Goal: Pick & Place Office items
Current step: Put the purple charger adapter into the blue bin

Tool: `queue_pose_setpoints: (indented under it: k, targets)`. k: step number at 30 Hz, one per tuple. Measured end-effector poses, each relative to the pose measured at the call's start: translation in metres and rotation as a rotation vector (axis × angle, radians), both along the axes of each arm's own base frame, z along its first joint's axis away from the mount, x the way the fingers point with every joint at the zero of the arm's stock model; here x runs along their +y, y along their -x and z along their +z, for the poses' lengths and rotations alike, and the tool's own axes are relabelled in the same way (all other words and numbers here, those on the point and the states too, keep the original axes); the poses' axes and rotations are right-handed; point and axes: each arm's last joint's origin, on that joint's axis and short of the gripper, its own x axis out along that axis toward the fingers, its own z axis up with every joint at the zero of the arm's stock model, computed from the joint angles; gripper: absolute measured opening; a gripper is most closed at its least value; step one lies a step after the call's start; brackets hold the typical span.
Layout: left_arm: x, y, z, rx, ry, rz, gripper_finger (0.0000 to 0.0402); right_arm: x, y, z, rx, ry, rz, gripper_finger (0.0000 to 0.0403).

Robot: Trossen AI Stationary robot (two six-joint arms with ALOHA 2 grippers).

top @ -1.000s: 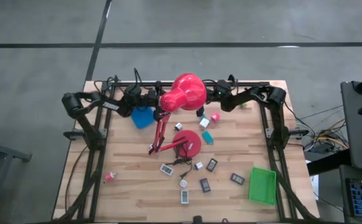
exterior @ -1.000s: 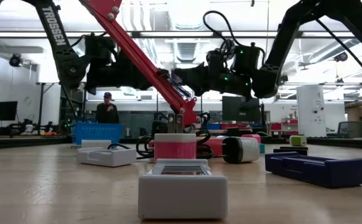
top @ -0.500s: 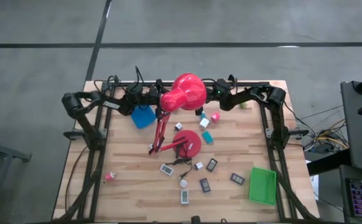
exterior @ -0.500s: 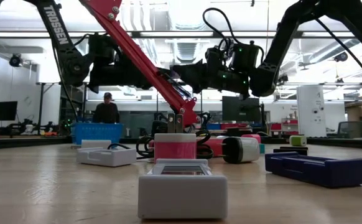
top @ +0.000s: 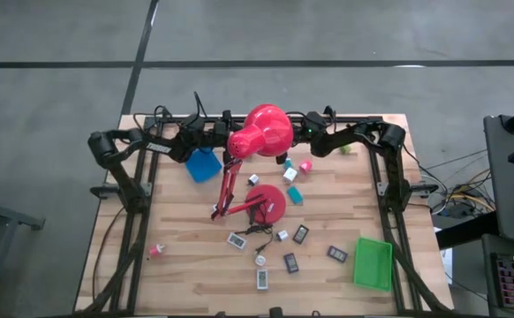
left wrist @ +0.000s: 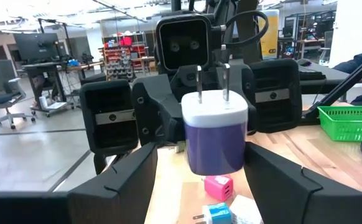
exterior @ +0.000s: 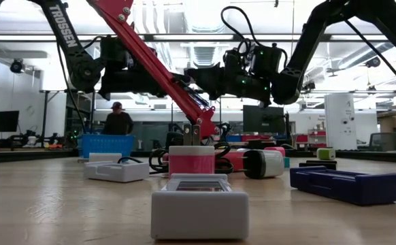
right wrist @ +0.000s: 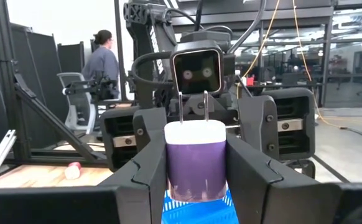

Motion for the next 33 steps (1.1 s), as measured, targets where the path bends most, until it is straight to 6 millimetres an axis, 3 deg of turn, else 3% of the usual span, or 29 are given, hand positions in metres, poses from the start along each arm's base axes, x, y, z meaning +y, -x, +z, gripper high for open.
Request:
queue_pose_setpoints:
  k: [24,28,33]
  targets:
    - [0.006,-0.008,0.007,0.02,-0.002,0.018,0.0233,0.0,-0.004,0.003,0.005,-0.003,0.004,0.0121]
    - [0.005,-0.008,0.007,0.021,-0.004,0.016,0.0201,0.0,-0.004,0.002,0.015,-0.009,0.004,0.0121]
    - [0.002,-0.011,0.006,0.025,-0.005,0.019,0.0131,0.0,-0.004,0.001,0.013,0.008,-0.001,0.0121]
